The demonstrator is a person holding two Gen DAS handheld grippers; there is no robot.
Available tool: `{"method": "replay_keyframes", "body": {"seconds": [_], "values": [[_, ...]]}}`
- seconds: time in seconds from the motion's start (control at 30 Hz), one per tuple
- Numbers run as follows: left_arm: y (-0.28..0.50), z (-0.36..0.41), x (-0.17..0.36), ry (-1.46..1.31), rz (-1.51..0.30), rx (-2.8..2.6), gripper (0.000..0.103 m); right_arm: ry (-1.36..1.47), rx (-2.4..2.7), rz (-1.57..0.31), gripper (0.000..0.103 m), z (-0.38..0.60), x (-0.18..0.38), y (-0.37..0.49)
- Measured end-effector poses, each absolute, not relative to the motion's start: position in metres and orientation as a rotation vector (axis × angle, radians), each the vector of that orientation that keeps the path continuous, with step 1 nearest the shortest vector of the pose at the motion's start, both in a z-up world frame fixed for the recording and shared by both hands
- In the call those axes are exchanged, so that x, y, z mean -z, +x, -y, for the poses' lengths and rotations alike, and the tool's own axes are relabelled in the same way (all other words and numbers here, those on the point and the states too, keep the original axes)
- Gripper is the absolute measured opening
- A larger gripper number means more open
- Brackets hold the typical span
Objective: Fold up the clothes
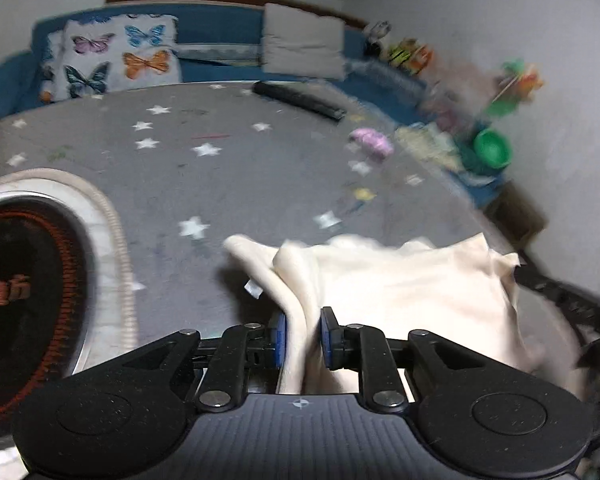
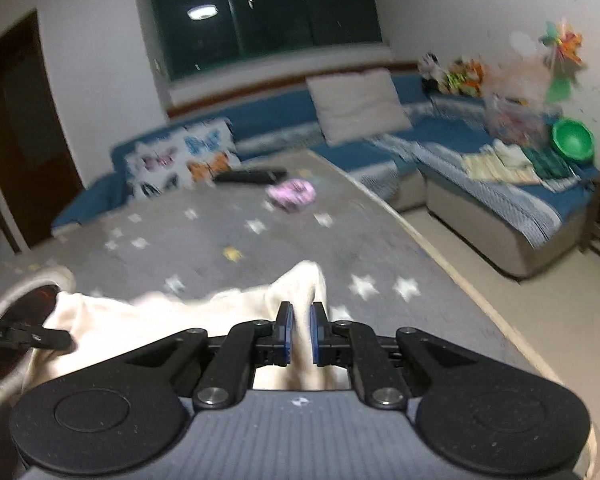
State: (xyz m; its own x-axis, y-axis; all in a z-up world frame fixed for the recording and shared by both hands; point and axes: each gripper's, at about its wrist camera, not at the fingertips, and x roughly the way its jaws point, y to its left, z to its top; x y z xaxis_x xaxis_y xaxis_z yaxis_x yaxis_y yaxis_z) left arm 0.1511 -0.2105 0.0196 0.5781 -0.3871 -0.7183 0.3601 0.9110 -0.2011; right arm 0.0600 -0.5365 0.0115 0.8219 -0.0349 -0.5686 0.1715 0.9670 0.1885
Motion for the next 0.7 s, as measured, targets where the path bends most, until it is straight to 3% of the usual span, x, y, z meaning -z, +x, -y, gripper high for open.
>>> {"method": "replay_keyframes", "body": {"seconds": [0.1,0.37,0.7], "values": [[0.156,0.226,-0.016,0.009,-0.849,0.439,0.032,0.245,0.118,-0.594,0.011,0.543,-0.007,0.058],[0.165,0.244,-0.028,0.016,-0.794,0.5,0.032,0.227,-0.011,-0.594,0.011,0.521,-0.012,0.082],[0.186,0.28,-0.002,0.075,-0.828,0.588,0.031,0.161,-0.058,-0.682,0.012,0.491,0.014,0.116]]}}
